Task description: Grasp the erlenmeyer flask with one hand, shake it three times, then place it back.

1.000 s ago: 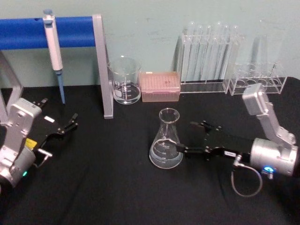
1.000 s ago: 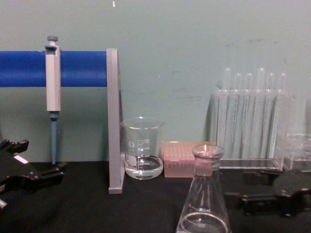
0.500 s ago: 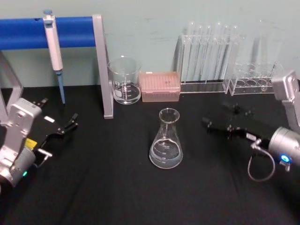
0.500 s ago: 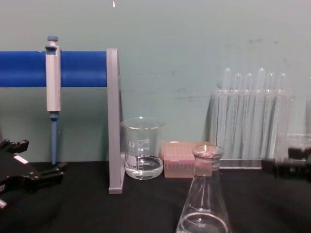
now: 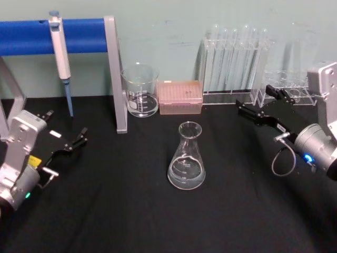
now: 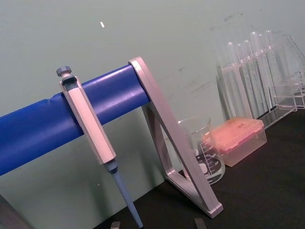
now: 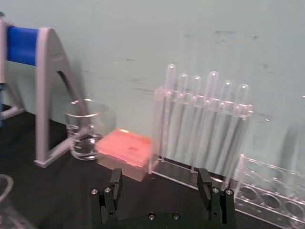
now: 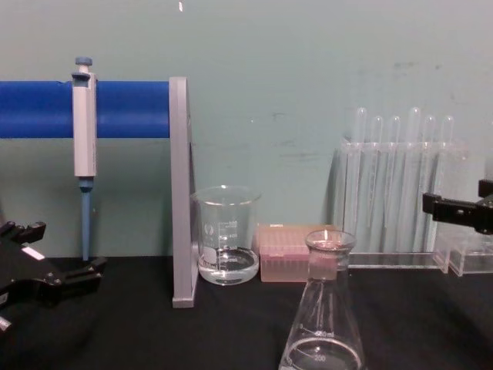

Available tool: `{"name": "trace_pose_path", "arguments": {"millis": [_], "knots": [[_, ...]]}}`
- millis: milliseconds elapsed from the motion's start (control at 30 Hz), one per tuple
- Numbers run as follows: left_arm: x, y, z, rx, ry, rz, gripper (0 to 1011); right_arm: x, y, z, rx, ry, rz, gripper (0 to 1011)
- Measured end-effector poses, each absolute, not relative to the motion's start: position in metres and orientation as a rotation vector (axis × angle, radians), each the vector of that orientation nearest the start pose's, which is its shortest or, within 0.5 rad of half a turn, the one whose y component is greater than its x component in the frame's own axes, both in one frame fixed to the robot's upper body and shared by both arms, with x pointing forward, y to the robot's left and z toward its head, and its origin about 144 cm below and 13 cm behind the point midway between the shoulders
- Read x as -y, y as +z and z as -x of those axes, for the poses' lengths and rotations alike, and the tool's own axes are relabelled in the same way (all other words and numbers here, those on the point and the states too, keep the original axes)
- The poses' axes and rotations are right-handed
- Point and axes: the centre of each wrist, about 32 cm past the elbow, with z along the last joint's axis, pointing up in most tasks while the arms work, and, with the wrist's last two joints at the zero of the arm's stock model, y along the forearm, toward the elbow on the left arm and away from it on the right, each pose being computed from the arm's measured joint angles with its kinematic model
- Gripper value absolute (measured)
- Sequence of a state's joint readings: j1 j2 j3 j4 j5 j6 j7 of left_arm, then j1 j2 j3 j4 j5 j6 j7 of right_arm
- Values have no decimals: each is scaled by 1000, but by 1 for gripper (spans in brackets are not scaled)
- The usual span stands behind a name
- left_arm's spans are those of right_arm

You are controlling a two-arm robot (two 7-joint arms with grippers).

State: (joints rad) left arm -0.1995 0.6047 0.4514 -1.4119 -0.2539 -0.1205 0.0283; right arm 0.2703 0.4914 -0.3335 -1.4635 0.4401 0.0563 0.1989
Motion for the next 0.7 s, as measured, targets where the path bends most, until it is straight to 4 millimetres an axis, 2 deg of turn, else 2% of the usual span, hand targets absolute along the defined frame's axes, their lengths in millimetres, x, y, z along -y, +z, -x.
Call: {"name": "trace_pose_path", "arguments": {"millis": [300,533,700], "knots": [[-310,1140,-489,285,1248,-304,1001,278,1172,-519,32,-1224,160,1003],[-310,1140,-489,285,1248,-304,1001,275,1157,-517,-8,-1243,191,1002],[-310,1140,-489,285,1248,-304,1001,275,1153,-516,-25,-1256,197,1002]]}}
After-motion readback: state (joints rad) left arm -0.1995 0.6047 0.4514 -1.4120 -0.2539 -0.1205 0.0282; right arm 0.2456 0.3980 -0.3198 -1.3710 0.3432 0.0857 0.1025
